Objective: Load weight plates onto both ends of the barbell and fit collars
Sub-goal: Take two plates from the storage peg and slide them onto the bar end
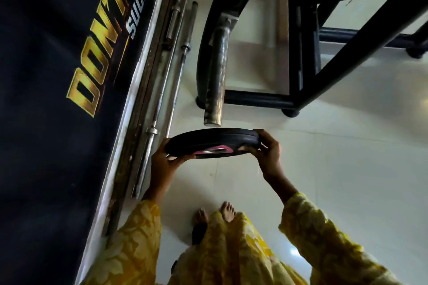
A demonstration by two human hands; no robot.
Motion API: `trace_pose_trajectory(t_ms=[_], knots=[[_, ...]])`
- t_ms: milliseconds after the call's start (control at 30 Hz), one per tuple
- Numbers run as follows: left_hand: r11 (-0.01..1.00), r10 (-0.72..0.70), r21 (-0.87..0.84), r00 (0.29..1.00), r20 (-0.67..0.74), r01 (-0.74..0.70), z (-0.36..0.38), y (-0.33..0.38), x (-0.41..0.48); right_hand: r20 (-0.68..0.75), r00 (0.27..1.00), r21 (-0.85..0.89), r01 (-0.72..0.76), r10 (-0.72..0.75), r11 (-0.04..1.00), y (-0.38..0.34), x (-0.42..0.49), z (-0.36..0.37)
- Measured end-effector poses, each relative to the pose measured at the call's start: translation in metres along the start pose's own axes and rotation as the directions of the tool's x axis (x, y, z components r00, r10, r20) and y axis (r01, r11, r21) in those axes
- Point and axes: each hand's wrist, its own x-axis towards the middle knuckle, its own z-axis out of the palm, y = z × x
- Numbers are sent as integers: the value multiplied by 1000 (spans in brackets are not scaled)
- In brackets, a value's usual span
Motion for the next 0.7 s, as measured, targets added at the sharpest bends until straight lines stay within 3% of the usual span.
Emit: trace_pose_trajectory(t_ms=[400, 533, 700], knots=[[972, 235, 20, 971, 47, -236, 11, 89, -151, -159, 979, 109, 143, -125, 984, -96, -165, -90], [949, 316, -15, 945, 85, -316, 29, 130, -203, -251, 942, 44, 242, -224, 969, -124, -229, -132], [895, 444, -18, 883, 155, -447, 65, 186, -257, -406, 875, 82, 323, -264, 943, -143, -285, -191]])
